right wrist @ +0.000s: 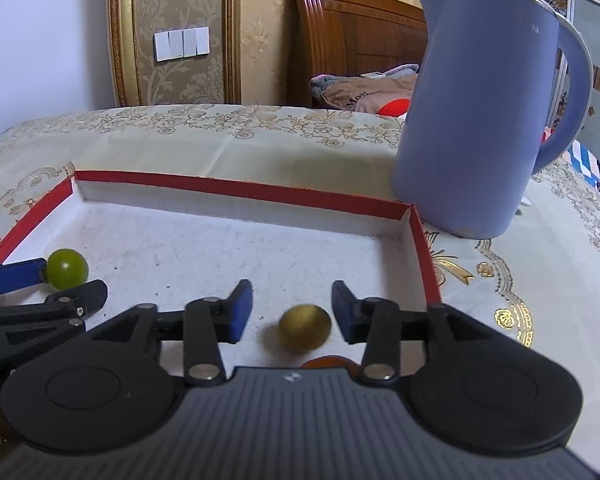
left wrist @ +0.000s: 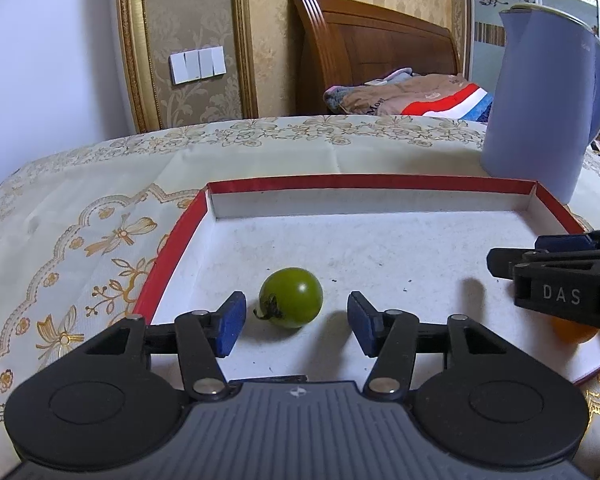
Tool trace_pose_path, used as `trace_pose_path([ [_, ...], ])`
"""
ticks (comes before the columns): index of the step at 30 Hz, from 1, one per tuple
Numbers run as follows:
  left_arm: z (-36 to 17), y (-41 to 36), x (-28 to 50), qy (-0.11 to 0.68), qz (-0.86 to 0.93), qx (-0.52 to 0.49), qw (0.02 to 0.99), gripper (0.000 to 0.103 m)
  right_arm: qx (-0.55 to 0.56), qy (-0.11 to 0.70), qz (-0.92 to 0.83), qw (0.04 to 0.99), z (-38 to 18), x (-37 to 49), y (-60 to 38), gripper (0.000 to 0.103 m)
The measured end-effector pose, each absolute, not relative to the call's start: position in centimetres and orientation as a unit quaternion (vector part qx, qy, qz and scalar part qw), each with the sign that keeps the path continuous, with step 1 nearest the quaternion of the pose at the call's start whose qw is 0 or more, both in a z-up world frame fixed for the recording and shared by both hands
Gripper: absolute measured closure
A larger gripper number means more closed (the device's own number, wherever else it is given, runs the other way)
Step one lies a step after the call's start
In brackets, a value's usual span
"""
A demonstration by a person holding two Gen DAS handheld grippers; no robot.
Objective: Organize fruits
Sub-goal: 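Open the right tool to drop the yellow fruit into the tray, then withdraw both open tools from the tray back toward the loose fruits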
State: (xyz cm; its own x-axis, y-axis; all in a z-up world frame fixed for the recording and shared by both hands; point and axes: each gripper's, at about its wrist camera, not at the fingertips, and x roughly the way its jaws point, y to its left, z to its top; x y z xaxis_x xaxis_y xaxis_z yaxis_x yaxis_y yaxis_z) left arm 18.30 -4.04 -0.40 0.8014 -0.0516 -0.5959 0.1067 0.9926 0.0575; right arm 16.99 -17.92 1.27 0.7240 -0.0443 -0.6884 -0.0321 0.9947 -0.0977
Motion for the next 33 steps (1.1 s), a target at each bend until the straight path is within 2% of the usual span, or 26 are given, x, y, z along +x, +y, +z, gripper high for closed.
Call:
trace_pose_path([
  [2,-0.5,-4.1,18.2,0.311,-0.041,0.048,0.948,0.048,-0.051,0.368,-0.003,0.928,1.4,16.9,-17.9,0.052],
  [4,-0.4,-4.1,18.1,0.309,-0.042,0.046,0.949,0.048,-0.05,0.362,-0.005,0.931,1.5,16.7,-18.0,0.043],
  [9,0.1,-3.6,17.6,0.293,-0.041,0.035,0.954,0.047,-0.047,0.351,-0.005,0.935,1.8,16.2,-18.1,0.037],
  [10,0.2,-3.6,17.4,0.29,-0.039,0.035,0.955,0.047,-0.045,0.348,-0.006,0.936,1.9,16.1,-18.2,0.032],
  [14,0.5,-3.4,16.9,0.279,-0.035,0.032,0.959,0.032,-0.044,0.336,-0.011,0.941,2.2,15.7,-18.2,0.023],
  [18,0.7,-3.5,16.3,0.264,-0.035,0.044,0.963,0.032,-0.043,0.328,-0.012,0.944,2.5,15.3,-18.4,0.016],
  [33,1.6,-1.3,12.3,0.233,-0.028,0.015,0.972,0.031,-0.007,0.304,-0.013,0.953,3.4,12.3,-19.8,0.01],
])
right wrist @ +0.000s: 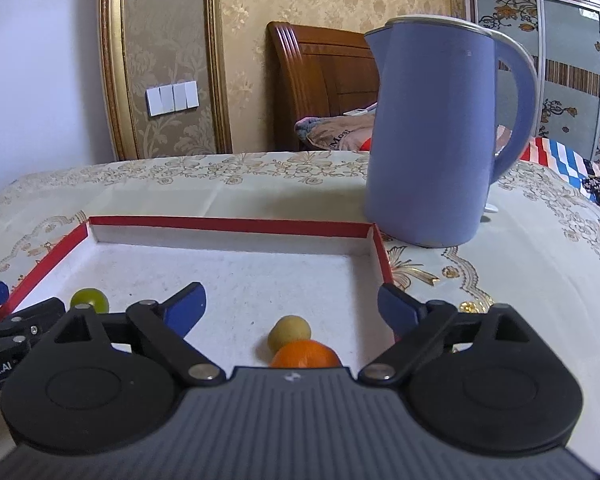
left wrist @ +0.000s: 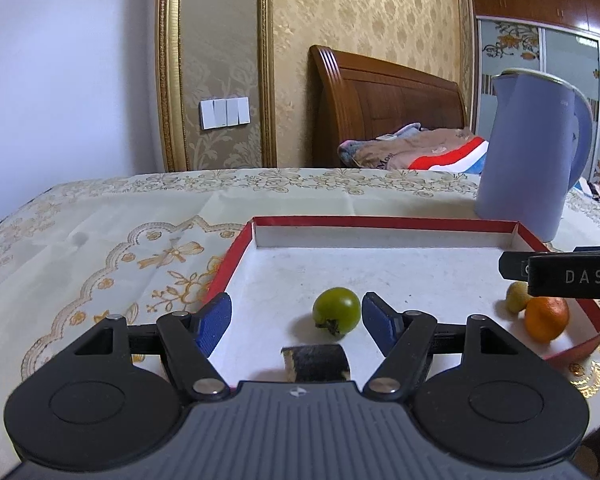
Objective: Organize fruits
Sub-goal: 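Withdraw both open tools from the tray back toward the loose fruits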
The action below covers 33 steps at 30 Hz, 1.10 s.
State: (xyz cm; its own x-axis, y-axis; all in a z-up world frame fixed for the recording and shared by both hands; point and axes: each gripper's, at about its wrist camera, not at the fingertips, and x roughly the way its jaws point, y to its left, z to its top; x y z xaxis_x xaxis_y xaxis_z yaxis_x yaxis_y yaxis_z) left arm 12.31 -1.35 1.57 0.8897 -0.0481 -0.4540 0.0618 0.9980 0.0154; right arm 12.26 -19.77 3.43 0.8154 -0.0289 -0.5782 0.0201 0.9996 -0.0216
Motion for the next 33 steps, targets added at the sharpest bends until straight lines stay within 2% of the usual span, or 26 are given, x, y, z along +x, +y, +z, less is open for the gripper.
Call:
trace_pose_path([
  [18,1.3,2.1,6.1,0.233,-0.053,-0.01,0.971,0.03,0.056,0.279,-0.017,0.959,3.1,5.0,-22.8,0.006],
  [29,0.2,2.5,7.9,0.294,-0.067,-0.047,0.952,0.03,0.066,0.276,-0.025,0.959,2.9,3.4,-23.2,0.005],
  [33,-0.1,2.2,8.1,0.296,-0.065,-0.041,0.952,0.026,0.066,0.276,-0.022,0.958,2.9,3.3,-23.1,0.005],
])
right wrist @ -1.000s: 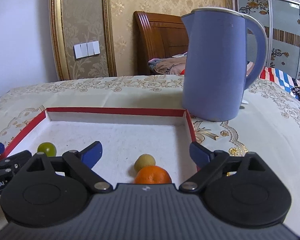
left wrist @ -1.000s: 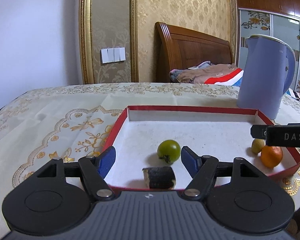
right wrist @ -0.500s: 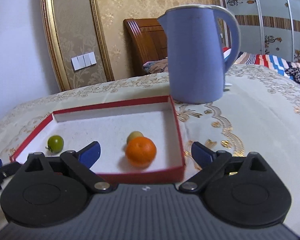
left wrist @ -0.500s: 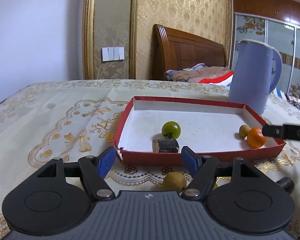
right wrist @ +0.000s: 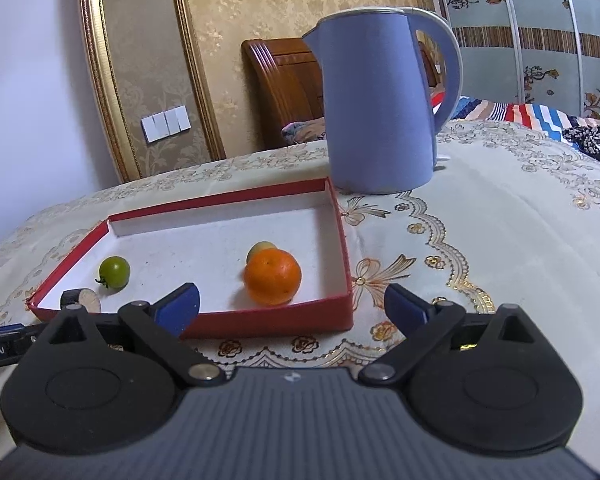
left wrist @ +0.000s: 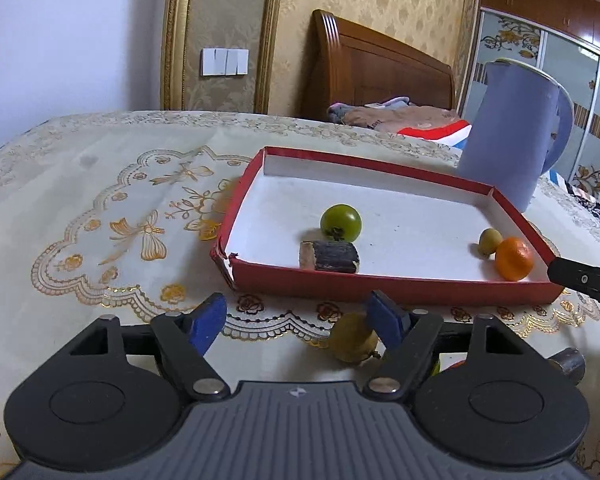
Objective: Organize fruits
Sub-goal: 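Withdraw both open tools from the tray back toward the loose fruits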
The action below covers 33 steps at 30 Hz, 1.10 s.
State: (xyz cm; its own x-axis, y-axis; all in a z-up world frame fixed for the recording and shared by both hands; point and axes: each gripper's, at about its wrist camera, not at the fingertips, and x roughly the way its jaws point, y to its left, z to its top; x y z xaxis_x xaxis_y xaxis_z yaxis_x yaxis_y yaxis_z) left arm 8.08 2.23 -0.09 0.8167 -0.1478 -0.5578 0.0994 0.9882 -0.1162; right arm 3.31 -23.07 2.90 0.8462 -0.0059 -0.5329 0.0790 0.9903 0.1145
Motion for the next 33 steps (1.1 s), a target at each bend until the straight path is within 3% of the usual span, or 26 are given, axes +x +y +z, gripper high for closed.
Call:
trace_pose_path([
  [7,0.2,3.7,8.1,0.299,-0.083,-0.09,0.946,0.026,0.068,0.276,-0.019,0.959,3.0,3.1,-23.1,0.004],
  [17,-0.7,2.8,7.9,0.334,-0.08,-0.049,0.938,0.025,0.069,0.271,-0.018,0.96,3.2,2.7,-23.2,0.004],
  [33,-1.1,3.1,5.3,0.314,-0.065,0.04,0.946,0.025,0.051,0.305,0.02,0.951,2.6,-3.7,-24.8,0.003],
])
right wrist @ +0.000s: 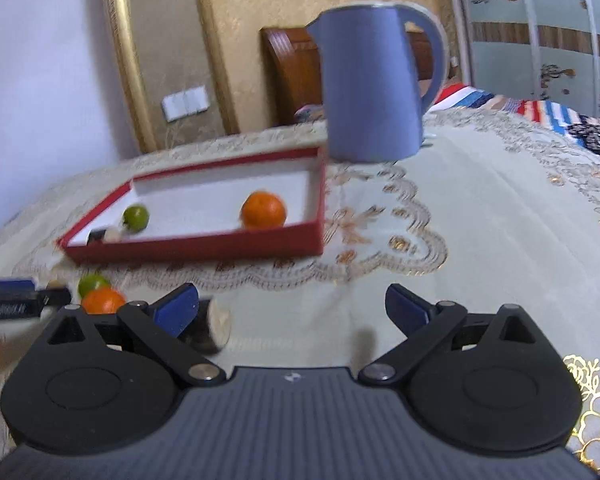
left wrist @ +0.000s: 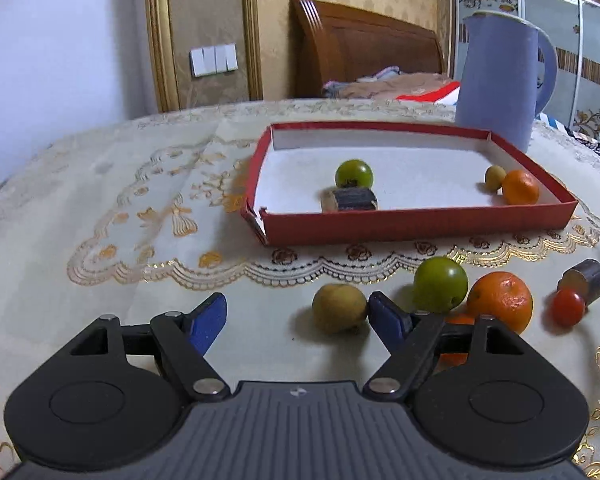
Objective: Organize fruits
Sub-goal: 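Withdraw both open tools from the tray back toward the loose fruits, then grasp the black cylinder with the right tool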
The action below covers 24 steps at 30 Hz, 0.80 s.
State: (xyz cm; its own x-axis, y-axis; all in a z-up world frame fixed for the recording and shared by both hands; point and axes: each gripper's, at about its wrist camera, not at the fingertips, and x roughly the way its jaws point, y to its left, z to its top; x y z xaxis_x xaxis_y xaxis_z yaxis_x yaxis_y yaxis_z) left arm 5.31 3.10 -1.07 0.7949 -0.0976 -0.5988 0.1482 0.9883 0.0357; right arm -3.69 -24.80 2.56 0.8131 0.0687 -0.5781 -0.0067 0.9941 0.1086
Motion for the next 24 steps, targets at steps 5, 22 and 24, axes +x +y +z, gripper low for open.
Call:
trace_pose_path([
  [5,-1.3,3.2,5.5,0.322,-0.063,0.041,0.944,0.025,0.06,0.322,0.045,0.944,2.3,-3.3,-23.4,0.003],
  [22,-1.3,3.3,5.5,0.322,-0.063,0.038,0.944,0.025,0.058,0.348,0.056,0.934,1.0,-1.6,-20.3,0.017],
  [24,-1.3,3.3,5.5,0.322,-0.063,0.038,0.944,0.025,0.061,0.347,0.054,0.934,1.0,-1.5,-20.3,0.02],
])
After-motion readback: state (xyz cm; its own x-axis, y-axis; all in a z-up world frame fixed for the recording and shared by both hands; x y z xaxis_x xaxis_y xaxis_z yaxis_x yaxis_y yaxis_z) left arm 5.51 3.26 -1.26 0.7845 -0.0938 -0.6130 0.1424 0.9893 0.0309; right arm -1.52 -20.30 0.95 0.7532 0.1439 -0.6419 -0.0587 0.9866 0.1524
